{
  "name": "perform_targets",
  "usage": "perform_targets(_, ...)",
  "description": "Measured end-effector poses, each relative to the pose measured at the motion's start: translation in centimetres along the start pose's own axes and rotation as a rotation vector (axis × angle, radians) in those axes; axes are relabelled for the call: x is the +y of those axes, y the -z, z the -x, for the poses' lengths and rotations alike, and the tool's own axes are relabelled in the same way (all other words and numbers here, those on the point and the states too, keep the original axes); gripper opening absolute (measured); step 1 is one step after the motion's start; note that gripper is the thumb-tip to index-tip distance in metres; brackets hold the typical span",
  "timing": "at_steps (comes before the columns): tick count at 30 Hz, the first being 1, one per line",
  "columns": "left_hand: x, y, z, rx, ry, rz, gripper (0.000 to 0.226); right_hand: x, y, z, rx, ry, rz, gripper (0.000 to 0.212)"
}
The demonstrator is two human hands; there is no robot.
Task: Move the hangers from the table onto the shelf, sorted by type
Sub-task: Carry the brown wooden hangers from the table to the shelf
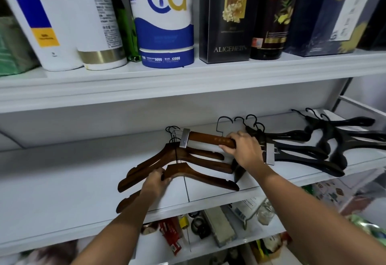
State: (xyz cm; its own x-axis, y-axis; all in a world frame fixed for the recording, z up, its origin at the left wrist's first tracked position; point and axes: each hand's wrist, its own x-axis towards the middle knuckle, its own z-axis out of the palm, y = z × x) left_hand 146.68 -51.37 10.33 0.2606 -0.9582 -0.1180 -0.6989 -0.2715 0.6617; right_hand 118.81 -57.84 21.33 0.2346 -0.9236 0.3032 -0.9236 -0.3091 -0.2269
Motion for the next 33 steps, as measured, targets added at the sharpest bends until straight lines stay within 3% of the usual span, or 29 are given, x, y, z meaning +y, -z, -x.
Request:
perform_targets(27, 2.7, -1.4, -0.2, 0.070, 0.183, -0.435, 0.048, 0.5, -2.8, -0.6, -0.071, 0.083, -0.080, 0.041)
perform_targets(30, 3.4, -0.8, 0.0, 0.103, 0.152, -0.513, 0.059, -0.1, -3.2, -0.8, -0.078, 0.089, -0.091, 0.041)
perform_targets(33, 3.7, 1.0, 0.1, 0.150, 0.055, -0.546, 0.054, -1.6, -3.5, -1.3, -0.069, 0.120, -0.108, 0.042)
